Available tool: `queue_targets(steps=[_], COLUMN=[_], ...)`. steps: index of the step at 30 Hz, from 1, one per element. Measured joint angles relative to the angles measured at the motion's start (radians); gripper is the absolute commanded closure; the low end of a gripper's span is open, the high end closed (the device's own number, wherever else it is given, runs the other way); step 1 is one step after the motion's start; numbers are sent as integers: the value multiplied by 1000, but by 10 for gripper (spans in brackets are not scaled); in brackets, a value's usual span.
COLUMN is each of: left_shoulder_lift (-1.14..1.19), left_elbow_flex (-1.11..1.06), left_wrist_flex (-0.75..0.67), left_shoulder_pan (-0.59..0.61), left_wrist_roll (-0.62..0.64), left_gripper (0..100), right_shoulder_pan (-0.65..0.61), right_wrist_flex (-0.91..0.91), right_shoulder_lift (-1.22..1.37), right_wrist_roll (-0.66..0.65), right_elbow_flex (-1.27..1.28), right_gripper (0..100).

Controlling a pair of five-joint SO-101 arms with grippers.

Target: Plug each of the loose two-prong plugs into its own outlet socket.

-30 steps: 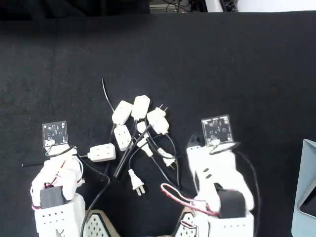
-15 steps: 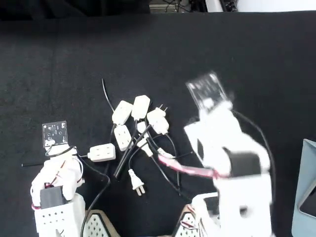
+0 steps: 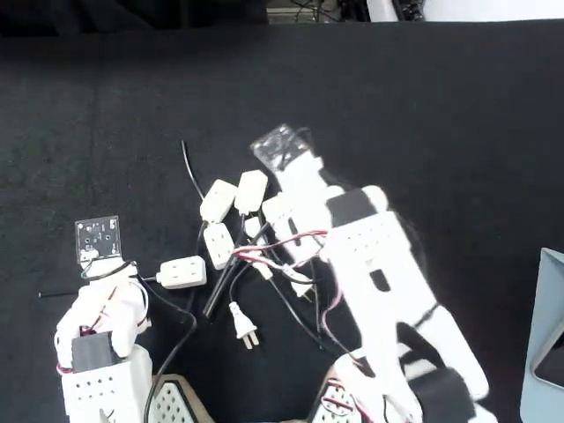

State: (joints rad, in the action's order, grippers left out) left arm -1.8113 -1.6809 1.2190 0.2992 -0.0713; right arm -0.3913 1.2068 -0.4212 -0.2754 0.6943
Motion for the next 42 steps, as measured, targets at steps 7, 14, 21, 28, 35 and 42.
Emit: queue_targets(steps=[7, 14, 21, 28, 35, 42], left_shoulder_lift=[0, 0, 0, 0, 0, 0], left_elbow_flex=[0, 0, 0, 0, 0, 0], left_wrist_flex=[0, 0, 0, 0, 0, 0], left_shoulder_pan=[0, 0, 0, 0, 0, 0], left_wrist_roll=[0, 0, 0, 0, 0, 0], left_gripper=[970, 970, 970, 970, 970, 970], right_shoulder_pan=[-92, -94, -94, -94, -54, -37], right_wrist_flex=[-37, -46, -104, -112, -110, -109], right_shoulder_lift=[92, 201, 305, 354, 358, 358], right_wrist_roll=[8, 9, 9, 9, 9, -68], right_elbow_flex=[48, 49, 49, 49, 49, 72], right_gripper=[882, 884, 884, 881, 932, 987])
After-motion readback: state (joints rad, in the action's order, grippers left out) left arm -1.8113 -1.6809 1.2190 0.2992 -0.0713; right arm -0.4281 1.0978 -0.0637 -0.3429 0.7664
